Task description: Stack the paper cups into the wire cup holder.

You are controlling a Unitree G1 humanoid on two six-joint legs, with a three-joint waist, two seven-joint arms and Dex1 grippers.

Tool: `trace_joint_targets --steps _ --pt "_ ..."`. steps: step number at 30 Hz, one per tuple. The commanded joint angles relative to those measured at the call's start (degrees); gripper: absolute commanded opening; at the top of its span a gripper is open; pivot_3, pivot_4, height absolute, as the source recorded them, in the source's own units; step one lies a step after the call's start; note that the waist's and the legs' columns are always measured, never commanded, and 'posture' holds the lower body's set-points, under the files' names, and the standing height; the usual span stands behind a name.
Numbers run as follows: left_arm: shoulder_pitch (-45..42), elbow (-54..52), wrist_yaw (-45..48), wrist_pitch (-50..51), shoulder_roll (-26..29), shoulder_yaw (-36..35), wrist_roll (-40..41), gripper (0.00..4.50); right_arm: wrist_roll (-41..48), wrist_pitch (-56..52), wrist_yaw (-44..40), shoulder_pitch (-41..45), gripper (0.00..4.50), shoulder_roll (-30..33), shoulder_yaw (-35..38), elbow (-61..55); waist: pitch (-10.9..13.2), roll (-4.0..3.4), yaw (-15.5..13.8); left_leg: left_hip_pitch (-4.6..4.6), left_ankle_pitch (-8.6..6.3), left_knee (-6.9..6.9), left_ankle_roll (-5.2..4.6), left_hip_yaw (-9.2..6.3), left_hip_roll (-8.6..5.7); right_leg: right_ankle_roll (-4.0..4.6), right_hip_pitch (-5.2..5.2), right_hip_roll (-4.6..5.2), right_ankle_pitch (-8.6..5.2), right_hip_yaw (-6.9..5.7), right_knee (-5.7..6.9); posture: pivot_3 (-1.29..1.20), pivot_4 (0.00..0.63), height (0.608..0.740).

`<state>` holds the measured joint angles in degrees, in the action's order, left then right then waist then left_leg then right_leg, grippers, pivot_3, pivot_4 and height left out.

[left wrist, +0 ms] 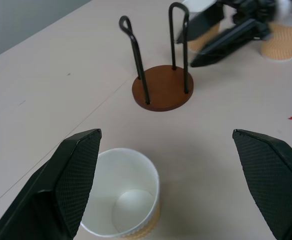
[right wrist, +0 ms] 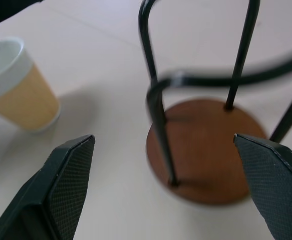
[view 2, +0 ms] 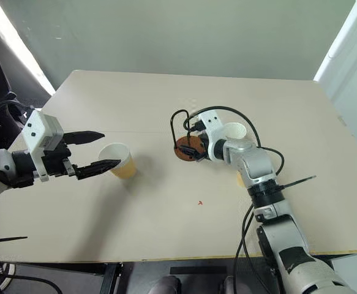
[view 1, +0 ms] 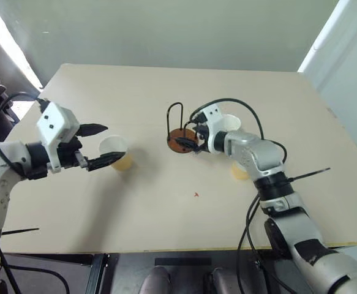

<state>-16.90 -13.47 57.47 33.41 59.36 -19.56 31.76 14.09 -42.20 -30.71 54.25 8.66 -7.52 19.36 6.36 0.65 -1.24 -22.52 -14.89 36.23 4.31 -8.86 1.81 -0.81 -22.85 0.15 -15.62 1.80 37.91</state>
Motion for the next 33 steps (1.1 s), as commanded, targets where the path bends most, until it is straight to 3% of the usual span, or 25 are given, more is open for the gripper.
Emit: trace_joint_targets --steps 1,4,7,17,18,27,33 --pt "-0.2 -1.8 0.0 0.6 1.1 -1.8 0.8 4.47 -0.7 4.1 1.1 2.7 4.5 -1.3 1.7 3.1 0.0 0.0 0.0 -0.01 0.0 -0.02 0.01 -0.01 0.01 0.0 0.0 0.0 0.0 0.0 0.0 0.0 0.15 0.74" --pt "0.4 -2.4 -0.3 0.8 1.0 -1.8 0.9 4.47 -0.9 5.5 1.0 3.5 4.5 -2.1 1.7 4.9 0.0 0.0 0.0 -0.03 0.0 -0.08 0.03 -0.01 0.02 0.0 -0.01 0.0 0.0 -0.02 0.01 0.0 0.15 0.74" --pt "0.9 -2.6 -0.5 0.9 1.1 -2.2 0.8 4.5 -0.6 5.9 -0.9 3.1 3.91 -2.1 1.0 4.0 0.0 -0.01 -0.1 -0.15 0.0 -0.09 0.05 -0.01 0.01 0.01 -0.09 0.0 0.0 -0.04 0.0 0.0 0.15 0.74" --pt "1.7 -2.6 0.8 0.5 1.9 -3.0 1.5 4.5 -0.8 4.3 -4.1 1.3 0.23 0.4 -0.1 1.3 0.0 -0.01 -0.2 -0.32 0.04 -0.08 0.14 -0.02 0.02 0.01 -0.22 0.0 0.0 -0.06 0.01 0.0 0.15 0.74" --pt "1.7 -2.7 1.1 0.5 2.0 -3.0 1.7 4.5 -0.6 3.9 -4.9 0.9 0.04 0.8 -0.4 0.4 0.0 0.0 -0.2 -0.33 0.04 -0.07 0.14 -0.02 0.02 0.01 -0.22 0.0 0.0 -0.07 0.01 0.0 0.15 0.74" --pt "0.7 -7.1 11.5 0.9 7.1 3.8 4.0 4.5 4.7 -2.2 -25.2 -9.0 0.04 17.1 -6.9 -22.3 0.0 0.05 -0.6 -0.37 0.06 -0.02 0.18 0.05 -0.01 0.0 -0.14 0.0 0.0 -0.11 -0.02 0.0 0.15 0.74" --pt "0.4 -10.5 16.6 2.1 8.7 9.2 5.4 4.5 4.6 7.7 -38.5 -18.6 0.04 29.4 -10.9 -33.4 -0.1 0.09 -0.6 -0.27 0.08 0.0 0.21 0.26 0.0 -0.01 -0.01 -0.01 0.01 -0.11 0.01 0.0 0.15 0.74"
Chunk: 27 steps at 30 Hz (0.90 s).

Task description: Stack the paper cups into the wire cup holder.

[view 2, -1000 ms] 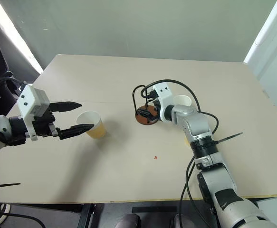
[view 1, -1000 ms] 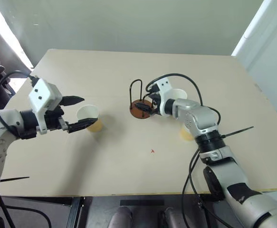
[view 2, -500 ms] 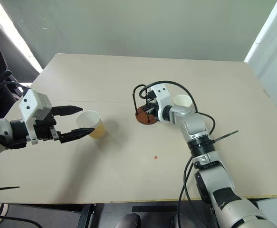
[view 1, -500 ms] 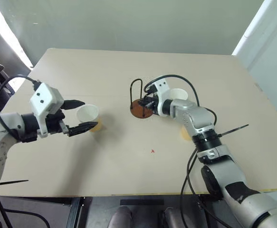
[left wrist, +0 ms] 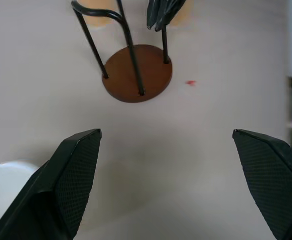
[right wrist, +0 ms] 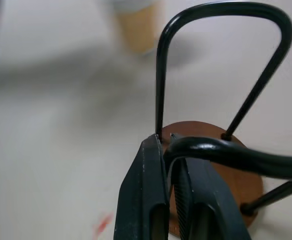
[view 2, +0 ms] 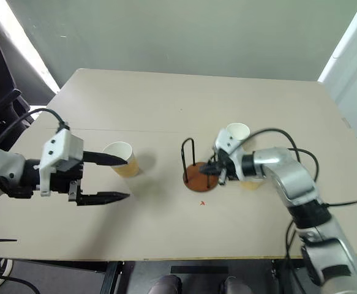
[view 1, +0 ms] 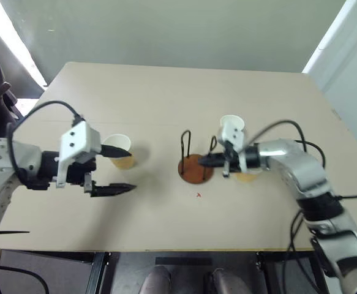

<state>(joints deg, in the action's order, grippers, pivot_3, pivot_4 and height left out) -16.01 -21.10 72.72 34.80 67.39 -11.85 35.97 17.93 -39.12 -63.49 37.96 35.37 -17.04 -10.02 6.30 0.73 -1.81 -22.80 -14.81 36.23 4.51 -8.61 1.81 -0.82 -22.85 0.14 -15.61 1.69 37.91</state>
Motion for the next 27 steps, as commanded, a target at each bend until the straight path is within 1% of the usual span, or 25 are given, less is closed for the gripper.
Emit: trace_joint_targets --steps 1,3,7,11,18,19,20,23,25,27 --pt "-0.5 -3.5 1.3 1.3 0.3 2.4 1.4 4.5 1.1 6.2 -7.6 -3.6 0.04 3.8 -1.4 -4.6 0.0 0.01 0.1 0.03 0.0 0.03 0.0 0.0 0.01 -0.01 0.02 0.0 0.01 0.0 0.0 0.0 0.15 0.74" --pt "0.1 -5.1 2.4 1.1 0.2 4.1 1.4 4.5 0.3 8.9 -9.7 -5.3 0.04 5.5 -2.2 -5.3 0.0 0.02 0.2 0.18 0.0 0.04 -0.02 -0.01 0.02 -0.02 0.12 0.0 0.01 0.03 -0.03 0.0 0.15 0.74" --pt "-2.0 -5.2 2.4 1.1 -0.7 7.2 0.8 4.5 0.4 13.5 -11.4 -6.2 0.04 4.4 -2.5 -4.4 0.0 0.05 0.4 0.75 -0.07 0.0 -0.13 -0.09 0.06 -0.03 0.51 -0.03 -0.01 0.12 -0.13 0.0 0.15 0.74" --pt "-2.0 -5.2 2.3 1.3 -0.9 7.1 0.8 4.5 -1.8 15.7 -11.6 -5.8 0.04 4.0 -3.9 -3.4 0.0 0.05 0.5 0.84 -0.11 0.03 -0.32 -0.15 0.09 -0.04 0.59 -0.06 -0.01 0.13 -0.06 0.0 0.15 0.74" --pt "-1.3 -4.9 3.0 0.9 -0.2 6.7 0.4 4.5 -3.6 14.9 -13.0 -3.9 0.04 4.5 -5.7 -0.9 0.0 0.05 0.5 0.9 -0.11 0.04 -0.31 -0.18 0.09 -0.03 0.67 -0.05 -0.01 0.13 -0.08 0.0 0.15 0.74" --pt "-1.4 -4.7 3.0 0.8 -0.3 6.7 0.1 4.5 -3.6 14.5 -13.5 -3.6 0.55 4.7 -5.8 -0.6 0.0 0.06 0.5 0.9 -0.11 0.04 -0.32 -0.2 0.09 -0.03 0.69 -0.05 -0.01 0.12 -0.07 0.0 0.15 0.74" --pt "-1.5 -4.4 2.9 0.6 -0.4 6.8 -0.1 4.5 -3.7 14.7 -14.2 -3.4 0.81 5.0 -5.9 -0.4 0.0 0.07 0.4 0.9 -0.11 0.04 -0.32 -0.22 0.09 -0.03 0.69 -0.05 -0.01 0.12 -0.08 0.0 0.15 0.74" --pt "-1.9 -3.5 2.9 0.0 -1.0 7.1 -0.8 4.5 -4.3 15.1 -15.0 -2.9 1.8 6.2 -5.4 -0.3 0.0 0.05 0.3 0.84 -0.1 0.04 -0.3 -0.22 0.08 -0.03 0.64 -0.04 -0.01 0.12 -0.09 0.0 0.15 0.74" --pt "-2.5 -2.6 2.8 -0.6 -1.6 7.6 -1.3 4.5 -4.1 15.1 -15.7 -2.7 2.57 7.6 -4.4 -0.9 0.0 0.05 0.2 0.81 -0.09 0.02 -0.28 -0.22 0.08 -0.03 0.64 -0.05 -0.01 0.11 -0.09 0.0 0.15 0.74" --pt "-3.2 -1.5 2.9 -1.5 -2.5 8.2 -2.1 4.5 -4.3 15.2 -17.1 -2.4 3.26 11.3 -3.0 -3.2 0.0 0.05 0.1 0.78 -0.1 0.03 -0.28 -0.22 0.07 -0.03 0.64 -0.04 -0.01 0.11 -0.1 0.0 0.15 0.74"
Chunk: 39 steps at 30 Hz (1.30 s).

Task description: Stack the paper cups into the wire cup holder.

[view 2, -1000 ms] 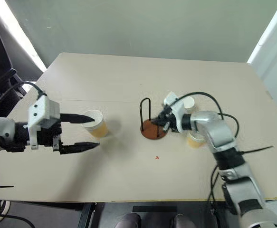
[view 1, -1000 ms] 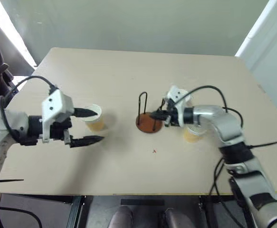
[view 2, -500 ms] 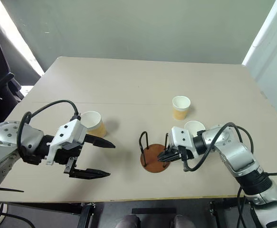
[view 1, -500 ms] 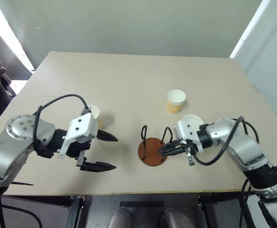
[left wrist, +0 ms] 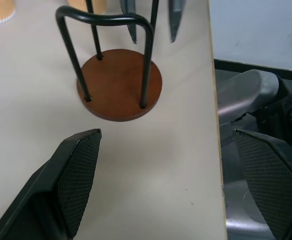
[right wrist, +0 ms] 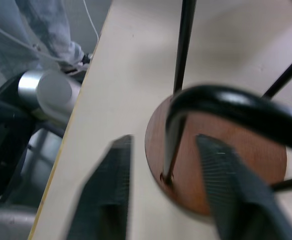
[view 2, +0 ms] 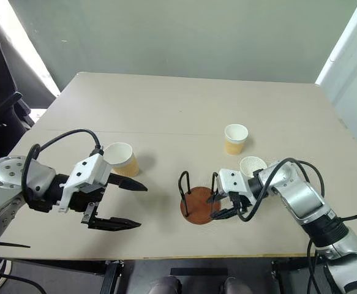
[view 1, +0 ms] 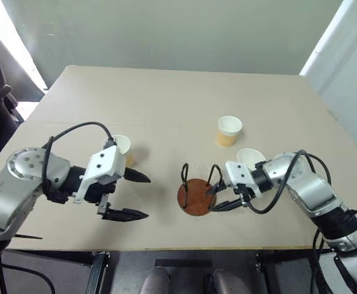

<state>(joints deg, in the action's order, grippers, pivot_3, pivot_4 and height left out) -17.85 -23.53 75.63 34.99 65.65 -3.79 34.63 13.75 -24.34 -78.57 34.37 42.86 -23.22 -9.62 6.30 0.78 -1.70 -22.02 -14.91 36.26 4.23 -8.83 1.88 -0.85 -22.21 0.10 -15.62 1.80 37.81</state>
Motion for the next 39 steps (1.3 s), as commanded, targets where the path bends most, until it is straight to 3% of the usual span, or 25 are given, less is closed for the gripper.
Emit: trace_joint_targets --steps 1,3,7,9,15,25,29,39 --pt "-1.7 1.6 0.1 -2.2 -1.2 0.6 -1.2 4.5 0.2 0.5 -3.1 1.1 3.68 6.4 4.4 -5.6 0.0 -0.03 -0.2 -0.01 0.0 -0.01 0.0 0.0 -0.01 0.0 0.01 0.01 0.0 0.0 0.0 0.0 0.15 0.74" --pt "-2.3 2.8 0.4 -3.1 -1.9 1.2 -2.1 4.5 0.9 0.3 -4.3 1.2 4.43 11.1 6.9 -8.5 0.0 -0.02 -0.3 -0.09 0.0 -0.01 0.0 0.0 -0.04 0.0 -0.02 0.04 0.0 0.0 0.0 0.0 0.15 0.74" --pt "-4.3 5.4 0.8 -5.1 -3.6 1.9 -3.1 4.5 0.3 2.5 -7.6 2.0 4.47 22.2 13.5 -10.7 0.0 -0.02 -0.4 -0.13 -0.01 -0.07 0.02 0.03 -0.03 0.0 0.01 0.04 0.0 -0.01 -0.01 0.0 0.15 0.74" --pt "-5.1 6.2 1.0 -5.6 -4.5 2.2 -3.3 4.5 0.9 2.1 -8.0 4.6 4.47 24.4 15.4 -9.1 0.0 0.0 -0.4 -0.17 -0.02 -0.07 0.03 0.05 -0.03 -0.01 -0.01 0.04 0.0 -0.02 -0.01 0.0 0.15 0.74" --pt "-6.6 4.8 -0.6 -6.0 -7.0 3.1 -3.9 4.5 -8.0 6.9 -4.3 7.9 4.47 19.9 9.3 2.8 0.0 0.09 0.0 0.13 -0.07 -0.08 -0.06 0.04 0.04 -0.05 0.2 -0.03 -0.02 0.03 -0.3 0.0 0.15 0.74" --pt "-2.2 0.4 -3.6 -4.6 -4.7 -2.0 -3.2 4.5 -12.3 11.8 -5.7 9.0 4.47 13.0 4.9 10.5 0.1 0.01 -0.1 -0.12 -0.06 -0.04 -0.1 0.04 0.01 -0.24 0.07 -0.02 0.02 0.05 -0.18 0.0 0.15 0.74" --pt "-1.1 -1.3 -4.6 -3.0 -4.1 -3.8 -2.0 4.5 -16.7 15.6 -4.9 9.2 3.68 10.5 1.9 13.6 0.1 0.01 -0.1 -0.09 -0.06 0.0 -0.1 0.02 0.01 -0.25 0.08 -0.01 0.03 0.04 -0.23 0.0 0.15 0.74" --pt "-1.0 -0.7 -6.4 -2.0 -4.2 -6.9 -0.1 4.5 -17.5 18.1 -6.5 11.0 0.02 9.7 3.1 16.8 0.1 0.01 -0.2 -0.03 -0.07 -0.01 -0.11 0.01 0.0 -0.24 0.14 0.01 0.03 0.03 -0.13 0.0 0.15 0.74"
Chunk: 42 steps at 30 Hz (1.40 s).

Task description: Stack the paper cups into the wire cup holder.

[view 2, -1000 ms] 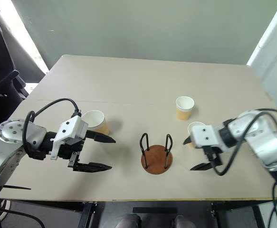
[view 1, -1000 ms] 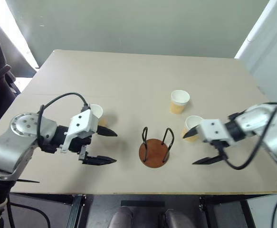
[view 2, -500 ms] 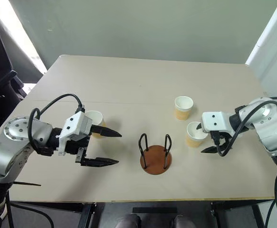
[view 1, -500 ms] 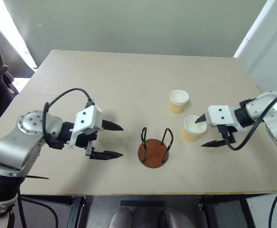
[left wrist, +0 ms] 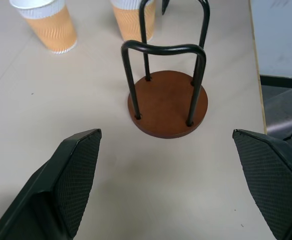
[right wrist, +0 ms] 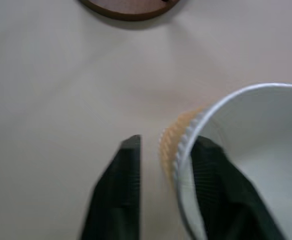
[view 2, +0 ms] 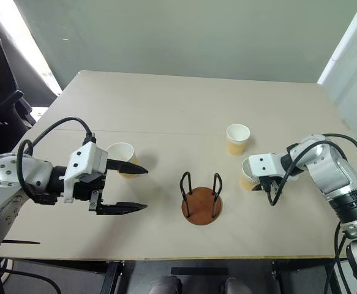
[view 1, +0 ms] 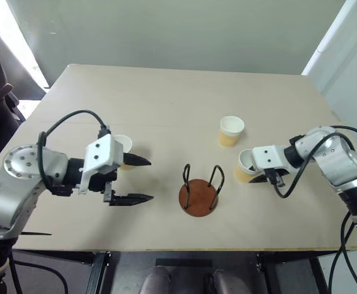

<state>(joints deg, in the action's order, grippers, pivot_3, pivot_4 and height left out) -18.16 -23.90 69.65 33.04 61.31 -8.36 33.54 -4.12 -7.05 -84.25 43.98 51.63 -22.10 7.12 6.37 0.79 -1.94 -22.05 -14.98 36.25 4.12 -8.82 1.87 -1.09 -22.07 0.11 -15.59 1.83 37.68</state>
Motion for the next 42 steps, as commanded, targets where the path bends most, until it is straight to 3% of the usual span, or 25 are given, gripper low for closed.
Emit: trace_joint_targets --steps 1,5,10,16,23,38,42 --pt "-0.9 -0.2 -0.5 0.0 0.2 -2.4 1.2 4.5 0.5 0.9 -1.0 1.5 0.02 1.1 2.2 0.2 0.0 0.0 0.0 0.0 0.0 0.0 0.0 0.0 0.0 0.0 0.0 0.0 0.0 0.0 0.0 0.0 0.15 0.74" --pt "-0.4 0.9 0.7 0.5 1.6 -5.4 2.9 4.5 5.7 -2.7 -5.0 2.5 0.02 3.3 5.7 -3.2 0.0 -0.01 0.0 -0.06 0.01 0.0 0.01 0.01 -0.01 0.0 -0.04 0.0 0.0 0.0 0.0 0.0 0.15 0.74" --pt "6.2 0.7 3.5 1.8 3.6 -14.3 5.4 4.5 20.6 -14.3 -8.2 10.3 0.02 7.9 13.2 -13.0 0.1 -0.2 0.3 -0.29 0.04 -0.09 0.08 0.39 -0.02 0.01 -0.24 -0.07 -0.01 0.04 -0.03 0.0 0.15 0.74" --pt "6.6 -0.5 2.5 1.3 3.1 -13.5 6.1 4.5 32.9 -27.6 -5.5 21.5 0.02 -1.1 16.6 -12.1 0.1 -0.13 0.4 0.02 0.06 -0.08 0.13 0.28 0.09 0.11 -0.08 -0.28 -0.06 0.07 -0.28 0.0 0.15 0.74" --pt "6.9 -1.4 0.6 1.4 2.9 -13.2 5.8 4.5 31.1 -28.2 -3.0 13.6 0.02 -5.0 9.5 -21.8 0.1 -0.15 0.0 0.01 0.05 0.0 0.13 0.08 0.05 0.19 0.0 -0.31 -0.11 0.0 -0.2 0.0 0.15 0.74" --pt "9.2 -3.3 -1.1 2.4 3.3 -15.9 6.8 4.5 23.7 -19.5 -4.8 9.8 0.02 -4.3 3.8 -21.2 0.1 -0.14 0.2 0.06 0.05 0.0 0.13 0.09 0.07 0.2 0.0 -0.31 -0.11 0.0 0.11 0.0 0.15 0.74" --pt "10.2 -3.9 -1.5 2.6 3.5 -16.5 7.0 4.5 22.5 -17.7 -6.0 9.8 0.92 -4.2 3.2 -20.6 0.1 -0.13 0.2 0.05 0.04 0.0 0.13 0.1 0.07 0.2 0.01 -0.31 -0.11 0.0 0.14 0.0 0.15 0.74"
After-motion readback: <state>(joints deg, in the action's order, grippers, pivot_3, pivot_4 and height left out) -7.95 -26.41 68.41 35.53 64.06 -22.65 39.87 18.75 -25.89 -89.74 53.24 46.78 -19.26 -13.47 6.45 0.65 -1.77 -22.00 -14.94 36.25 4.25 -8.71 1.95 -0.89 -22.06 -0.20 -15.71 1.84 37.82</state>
